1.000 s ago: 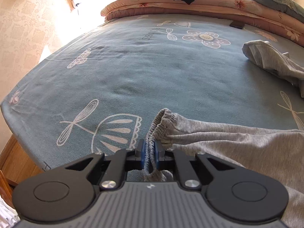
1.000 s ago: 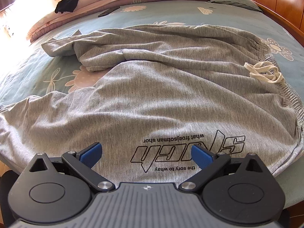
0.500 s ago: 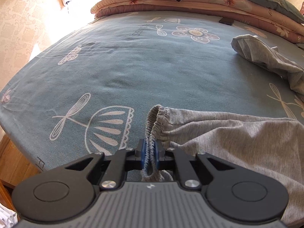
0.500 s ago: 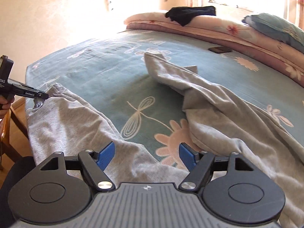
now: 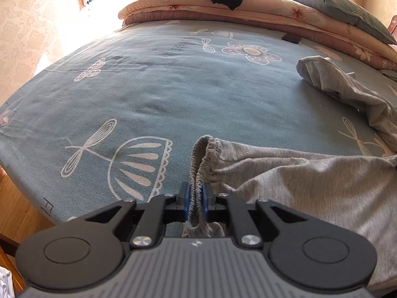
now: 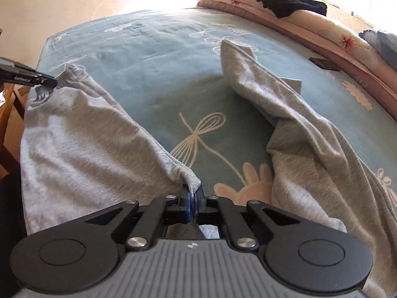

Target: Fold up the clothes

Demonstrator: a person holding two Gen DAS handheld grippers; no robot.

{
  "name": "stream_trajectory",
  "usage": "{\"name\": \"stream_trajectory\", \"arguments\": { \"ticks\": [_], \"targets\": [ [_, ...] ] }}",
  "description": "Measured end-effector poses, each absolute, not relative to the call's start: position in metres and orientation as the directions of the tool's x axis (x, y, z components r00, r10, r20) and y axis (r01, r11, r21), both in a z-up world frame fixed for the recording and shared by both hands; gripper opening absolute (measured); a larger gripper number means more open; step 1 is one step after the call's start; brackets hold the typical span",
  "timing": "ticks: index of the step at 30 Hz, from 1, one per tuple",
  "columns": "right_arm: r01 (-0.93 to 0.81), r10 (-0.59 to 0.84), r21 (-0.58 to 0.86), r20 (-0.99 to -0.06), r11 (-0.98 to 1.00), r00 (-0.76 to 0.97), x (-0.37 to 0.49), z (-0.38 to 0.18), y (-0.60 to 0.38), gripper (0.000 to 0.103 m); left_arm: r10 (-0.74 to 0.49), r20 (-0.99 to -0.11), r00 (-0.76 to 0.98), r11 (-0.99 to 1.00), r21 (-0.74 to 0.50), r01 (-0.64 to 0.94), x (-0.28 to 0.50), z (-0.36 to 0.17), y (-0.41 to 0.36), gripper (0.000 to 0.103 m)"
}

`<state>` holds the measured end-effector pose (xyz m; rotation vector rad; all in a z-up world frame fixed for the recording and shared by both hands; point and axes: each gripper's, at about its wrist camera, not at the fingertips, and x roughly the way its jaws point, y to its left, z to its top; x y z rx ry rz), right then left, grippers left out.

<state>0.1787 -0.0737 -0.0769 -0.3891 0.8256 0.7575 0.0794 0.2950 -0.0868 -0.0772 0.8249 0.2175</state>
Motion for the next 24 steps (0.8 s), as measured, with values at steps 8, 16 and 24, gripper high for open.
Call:
{"name": "stream_trajectory", "arguments": {
  "ticks": [8, 16, 24],
  "targets": [
    [-0.608, 0.297, -0.117, -0.791, 0.785, 0.535, 0.186, -0.085, -0.073, 0.021, 0.158, -0.763, 0.626, 0.969, -0.003, -0.248, 0.097, -0.098, 0.299, 0.009],
    [-0.775, 0.473, -0.110, -0.736, 0.622, 0.484, 0.106, -0.042, -0.079, 0.055, 0.220, -0.737, 0.639, 0.927, -0.046, -0.372, 0.094, -0.095, 0.329, 0.000],
    [-0.876, 0.493, -0.124, -0.785, 0.466, 0.374, 0.047, -0.064, -0.053, 0.055, 0.016, -0.758, 0.652, 0.878, -0.302, -0.372, 0.069, -0.101, 0.344, 0.012]
  ]
}}
